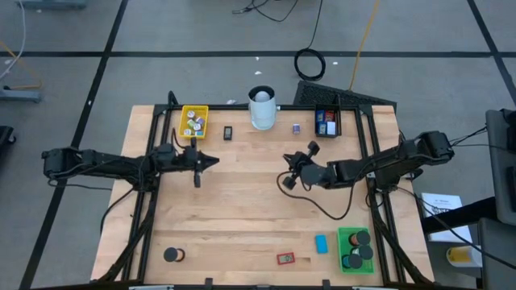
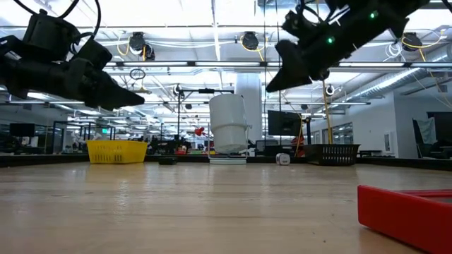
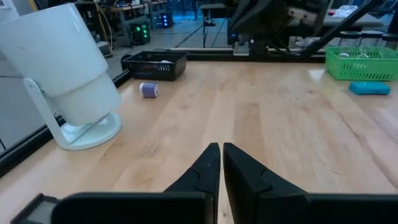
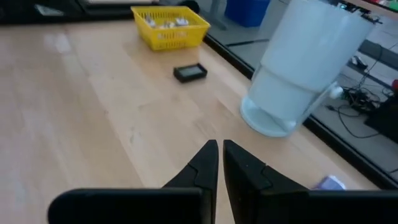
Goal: Pick & Place Office items
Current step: Put the red timer into the black bin
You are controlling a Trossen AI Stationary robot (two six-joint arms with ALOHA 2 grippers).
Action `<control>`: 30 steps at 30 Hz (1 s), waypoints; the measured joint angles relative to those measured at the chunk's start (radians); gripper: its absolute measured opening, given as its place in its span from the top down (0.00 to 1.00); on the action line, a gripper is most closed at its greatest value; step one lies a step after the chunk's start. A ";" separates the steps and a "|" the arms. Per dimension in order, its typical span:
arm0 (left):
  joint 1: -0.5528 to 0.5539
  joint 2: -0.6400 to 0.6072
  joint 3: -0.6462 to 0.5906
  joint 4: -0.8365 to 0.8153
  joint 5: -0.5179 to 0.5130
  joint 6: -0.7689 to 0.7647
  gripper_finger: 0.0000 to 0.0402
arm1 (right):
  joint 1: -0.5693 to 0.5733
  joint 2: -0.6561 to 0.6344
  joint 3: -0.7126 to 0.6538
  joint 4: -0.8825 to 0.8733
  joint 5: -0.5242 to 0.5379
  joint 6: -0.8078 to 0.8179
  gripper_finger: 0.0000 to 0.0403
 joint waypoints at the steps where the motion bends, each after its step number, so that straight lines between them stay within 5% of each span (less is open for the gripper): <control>1: 0.000 0.000 0.000 -0.006 -0.001 -0.013 0.93 | 0.002 0.000 0.007 0.000 0.000 0.006 0.95; 9: -0.001 0.000 0.023 -0.115 -0.156 -0.093 0.93 | -0.099 0.000 0.014 -0.001 0.000 0.012 0.95; 23: -0.056 0.039 0.044 -0.111 -0.214 -0.099 0.93 | -0.234 0.000 0.014 -0.111 -0.037 0.166 0.95; 30: -0.068 0.155 0.044 -0.013 -0.217 -0.076 0.93 | -0.179 0.014 0.013 -0.134 -0.233 0.207 0.95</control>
